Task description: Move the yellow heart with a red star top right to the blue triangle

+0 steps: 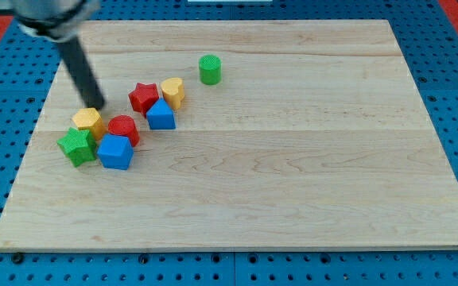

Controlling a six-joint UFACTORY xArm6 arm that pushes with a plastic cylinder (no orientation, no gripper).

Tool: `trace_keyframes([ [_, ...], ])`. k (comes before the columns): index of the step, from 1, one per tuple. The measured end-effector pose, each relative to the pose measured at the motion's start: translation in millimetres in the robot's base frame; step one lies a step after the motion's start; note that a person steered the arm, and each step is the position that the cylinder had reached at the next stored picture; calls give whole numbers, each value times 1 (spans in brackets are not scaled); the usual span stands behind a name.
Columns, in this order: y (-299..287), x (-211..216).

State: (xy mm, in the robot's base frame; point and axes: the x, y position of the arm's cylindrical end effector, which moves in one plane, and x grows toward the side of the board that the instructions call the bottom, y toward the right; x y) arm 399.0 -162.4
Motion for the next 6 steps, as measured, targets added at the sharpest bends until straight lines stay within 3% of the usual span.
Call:
trace_keyframes([
  [2, 174, -46],
  [3, 226, -55],
  [4, 249, -56],
  [5, 237, -110],
  [6, 278, -102],
])
